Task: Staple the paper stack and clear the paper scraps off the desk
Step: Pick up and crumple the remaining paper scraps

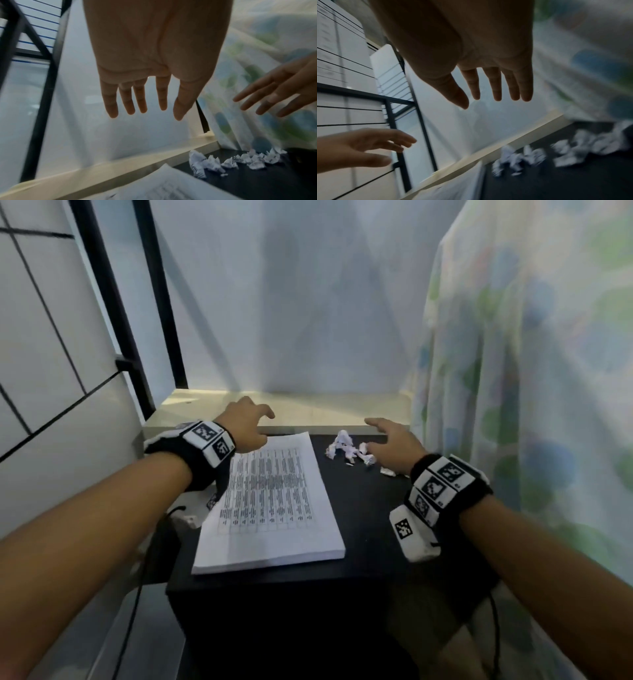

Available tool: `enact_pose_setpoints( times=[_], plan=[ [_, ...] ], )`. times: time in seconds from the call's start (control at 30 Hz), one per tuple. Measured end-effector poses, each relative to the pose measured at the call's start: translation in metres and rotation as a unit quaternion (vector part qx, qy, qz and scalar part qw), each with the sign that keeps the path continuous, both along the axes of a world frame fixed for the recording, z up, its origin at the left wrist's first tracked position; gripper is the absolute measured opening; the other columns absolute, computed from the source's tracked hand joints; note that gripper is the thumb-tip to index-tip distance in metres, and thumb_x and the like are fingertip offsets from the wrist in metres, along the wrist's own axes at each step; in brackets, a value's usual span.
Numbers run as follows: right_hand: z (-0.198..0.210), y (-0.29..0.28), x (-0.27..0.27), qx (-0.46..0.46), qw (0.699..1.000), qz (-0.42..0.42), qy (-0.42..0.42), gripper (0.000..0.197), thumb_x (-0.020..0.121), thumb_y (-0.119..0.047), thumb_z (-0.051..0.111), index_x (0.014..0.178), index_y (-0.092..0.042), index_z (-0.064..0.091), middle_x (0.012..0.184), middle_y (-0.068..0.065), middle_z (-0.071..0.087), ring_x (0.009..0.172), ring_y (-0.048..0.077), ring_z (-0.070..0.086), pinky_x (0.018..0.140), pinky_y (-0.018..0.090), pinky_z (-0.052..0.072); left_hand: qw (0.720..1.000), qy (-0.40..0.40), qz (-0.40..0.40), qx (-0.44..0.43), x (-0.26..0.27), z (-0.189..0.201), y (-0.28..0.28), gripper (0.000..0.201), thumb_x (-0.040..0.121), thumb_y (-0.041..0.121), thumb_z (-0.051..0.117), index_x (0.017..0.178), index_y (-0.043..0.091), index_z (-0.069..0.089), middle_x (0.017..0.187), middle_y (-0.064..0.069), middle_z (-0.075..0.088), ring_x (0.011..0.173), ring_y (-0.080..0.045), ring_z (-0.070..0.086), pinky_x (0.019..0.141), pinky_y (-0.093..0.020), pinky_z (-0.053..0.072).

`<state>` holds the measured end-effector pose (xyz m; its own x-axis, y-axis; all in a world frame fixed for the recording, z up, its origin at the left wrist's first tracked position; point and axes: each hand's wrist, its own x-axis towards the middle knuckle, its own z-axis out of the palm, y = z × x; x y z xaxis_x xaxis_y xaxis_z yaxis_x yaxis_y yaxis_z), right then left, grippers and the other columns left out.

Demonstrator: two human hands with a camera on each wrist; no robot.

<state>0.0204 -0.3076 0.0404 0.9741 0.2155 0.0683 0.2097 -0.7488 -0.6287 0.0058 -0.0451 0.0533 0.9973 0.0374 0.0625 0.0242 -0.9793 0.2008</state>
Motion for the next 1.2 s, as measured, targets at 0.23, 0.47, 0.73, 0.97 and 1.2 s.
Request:
enact_pose_setpoints(
  times=[0.23,0.47,0.73,0.97,1.2],
  plan=[
    [-0.013,-0.060,0.059,-0.151,0.984,-0.062,0.073,0.060,0.082,-0.016,0.061,0.139,-0.020,0.043,0.141,0.008,0.050,0.124,0.026,0.052,0.103,0.033,0.045,0.997,0.041,-0.061,0.026,0.060,-0.005,-0.077,0.064,0.080,0.029,0.070,0.138,0.026,0.042,0.139,-0.013,0.038,0.126,-0.033,0.044,0.106,-0.040,0.041],
    [-0.043,-0.058,0.099,-0.246,0.961,-0.028,0.120,0.079,0.075,-0.028,0.075,0.143,-0.020,0.037,0.150,0.003,0.040,0.135,0.022,0.042,0.107,0.029,0.037,0.987,0.116,-0.078,0.075,0.103,-0.045,-0.113,0.091,0.067,0.041,0.079,0.143,0.033,0.029,0.146,-0.013,0.025,0.130,-0.038,0.037,0.104,-0.048,0.041],
    [-0.066,-0.047,0.129,-0.341,0.932,-0.001,0.124,0.091,0.058,-0.043,0.081,0.139,-0.022,0.044,0.142,0.003,0.050,0.127,0.025,0.051,0.106,0.034,0.044,0.979,0.159,-0.088,0.090,0.134,-0.068,-0.127,0.106,0.062,0.050,0.080,0.147,0.031,0.020,0.146,-0.019,0.026,0.126,-0.045,0.045,0.101,-0.051,0.044],
    [-0.074,-0.039,0.136,-0.349,0.928,0.033,0.124,0.068,0.065,-0.045,0.078,0.123,-0.015,0.060,0.123,0.004,0.065,0.110,0.025,0.062,0.097,0.037,0.052,0.976,0.158,-0.127,0.086,0.155,-0.088,-0.138,0.115,0.056,0.061,0.077,0.149,0.029,0.017,0.150,-0.008,0.036,0.135,-0.032,0.040,0.106,-0.047,0.041],
    [-0.078,-0.030,0.135,-0.314,0.945,0.037,0.090,0.054,0.077,-0.030,0.071,0.127,-0.012,0.058,0.127,0.009,0.062,0.114,0.028,0.060,0.094,0.031,0.049,0.965,0.182,-0.149,0.118,0.160,-0.093,-0.159,0.091,0.061,0.064,0.071,0.139,0.036,0.035,0.139,-0.013,0.039,0.125,-0.038,0.045,0.101,-0.048,0.044]
  ],
)
